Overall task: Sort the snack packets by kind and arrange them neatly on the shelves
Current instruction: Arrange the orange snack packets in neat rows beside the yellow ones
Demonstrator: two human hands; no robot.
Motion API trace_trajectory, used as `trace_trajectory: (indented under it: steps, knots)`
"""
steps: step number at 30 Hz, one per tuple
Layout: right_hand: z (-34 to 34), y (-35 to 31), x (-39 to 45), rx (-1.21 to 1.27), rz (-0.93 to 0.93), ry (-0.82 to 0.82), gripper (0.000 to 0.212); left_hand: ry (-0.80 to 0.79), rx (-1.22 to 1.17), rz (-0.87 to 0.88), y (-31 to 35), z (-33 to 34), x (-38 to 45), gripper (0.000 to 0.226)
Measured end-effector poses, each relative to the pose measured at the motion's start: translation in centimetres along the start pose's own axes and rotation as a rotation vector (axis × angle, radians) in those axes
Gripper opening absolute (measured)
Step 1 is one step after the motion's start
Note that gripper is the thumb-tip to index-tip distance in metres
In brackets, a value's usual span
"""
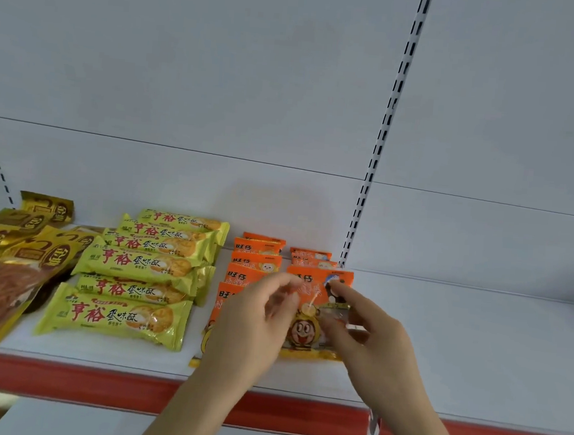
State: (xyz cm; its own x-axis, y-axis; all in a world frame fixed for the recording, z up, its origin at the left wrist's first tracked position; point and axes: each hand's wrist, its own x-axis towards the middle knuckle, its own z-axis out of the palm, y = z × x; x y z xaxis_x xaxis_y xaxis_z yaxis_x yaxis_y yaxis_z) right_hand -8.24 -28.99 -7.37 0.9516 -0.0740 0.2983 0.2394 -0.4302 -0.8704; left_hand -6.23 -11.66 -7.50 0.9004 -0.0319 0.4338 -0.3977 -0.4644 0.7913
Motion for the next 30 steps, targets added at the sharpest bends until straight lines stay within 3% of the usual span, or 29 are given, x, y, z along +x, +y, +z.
trace_trajectory:
  steps: [4, 8, 17, 22, 30]
  knots:
    - [0.7, 2.2, -0.4, -0.191, -0.051, -0.044, 0.043, 0.100, 0.496, 0.205, -2.6, -0.3, -0.3, 0.022]
    - [1.7, 4.3, -1.4, -0.554, -0.244, 0.004, 0.048, 0.043, 0.745, 0.162, -4.6, 0.3, -1.2, 0.033]
    - [1.9, 3.8, -3.3, -0.829, -0.207, -0.019, 0.052, 0.040, 0.722, 0.161, -5.1, 1.2, -1.6, 0.062]
    - [2.2, 3.7, -3.7, -0.913, -0.204, -0.093, 0.056, -0.002, 0.778, 0.279, -4.6, 2.4, -2.5, 0.051]
    - [1.6, 3.1, -4.3, -0.999, -0.191, -0.155, 0.071, 0.002, 0.793, 0.249, -3.7, 2.8, -2.6, 0.054]
